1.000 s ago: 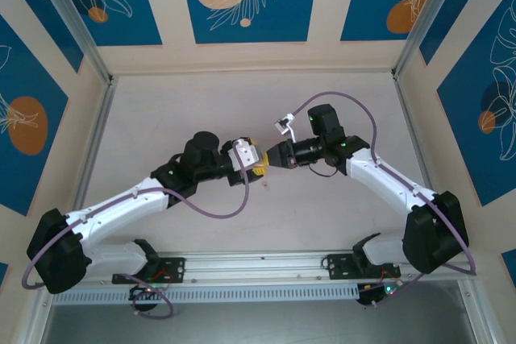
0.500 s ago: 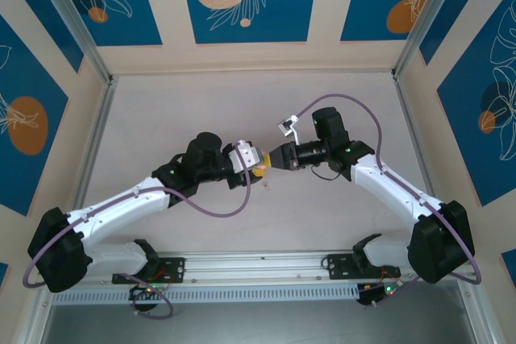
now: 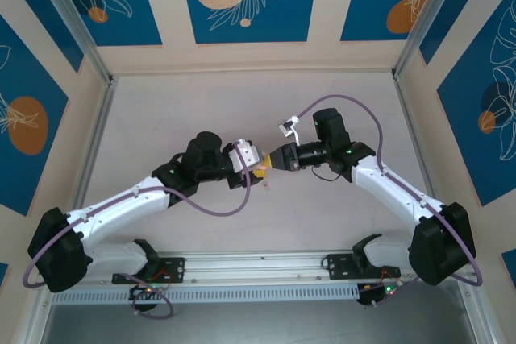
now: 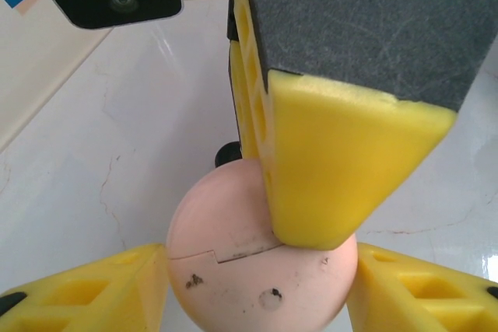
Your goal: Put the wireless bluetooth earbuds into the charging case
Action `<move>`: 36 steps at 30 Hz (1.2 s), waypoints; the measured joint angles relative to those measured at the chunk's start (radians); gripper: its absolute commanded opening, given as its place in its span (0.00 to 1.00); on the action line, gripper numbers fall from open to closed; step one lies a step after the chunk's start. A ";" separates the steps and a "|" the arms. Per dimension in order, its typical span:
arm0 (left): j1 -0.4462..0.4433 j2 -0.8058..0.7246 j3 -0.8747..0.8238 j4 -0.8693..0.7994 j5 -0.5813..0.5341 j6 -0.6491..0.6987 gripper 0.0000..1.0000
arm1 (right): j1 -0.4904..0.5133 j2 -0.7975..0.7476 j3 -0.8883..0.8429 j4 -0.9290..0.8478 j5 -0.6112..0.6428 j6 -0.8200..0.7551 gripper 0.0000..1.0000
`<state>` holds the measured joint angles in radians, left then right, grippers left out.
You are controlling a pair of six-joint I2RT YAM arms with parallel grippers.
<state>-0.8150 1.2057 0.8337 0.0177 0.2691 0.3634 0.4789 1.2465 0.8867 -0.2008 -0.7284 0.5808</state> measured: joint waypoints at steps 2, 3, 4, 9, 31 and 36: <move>0.000 0.000 0.002 0.000 0.005 0.000 0.60 | 0.001 0.000 -0.003 0.002 0.000 0.000 0.15; 0.000 0.000 0.003 0.000 0.009 -0.003 0.60 | 0.002 0.000 -0.005 0.003 0.000 0.000 0.15; 0.000 0.001 0.007 0.000 0.011 -0.005 0.60 | 0.002 0.000 -0.007 0.003 0.000 0.000 0.16; 0.000 0.003 0.014 -0.001 0.023 -0.014 0.53 | 0.003 0.000 -0.008 0.011 0.001 0.000 0.16; 0.113 0.014 0.079 -0.234 0.365 0.029 0.40 | -0.022 -0.298 -0.101 0.010 0.179 -0.414 0.65; 0.144 0.018 0.111 -0.319 0.475 0.086 0.40 | -0.037 -0.335 -0.168 0.079 0.179 -0.610 0.73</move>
<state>-0.6712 1.2232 0.9447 -0.3012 0.7441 0.4492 0.4423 0.9115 0.7185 -0.1223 -0.5491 -0.0296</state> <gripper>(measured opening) 0.424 0.728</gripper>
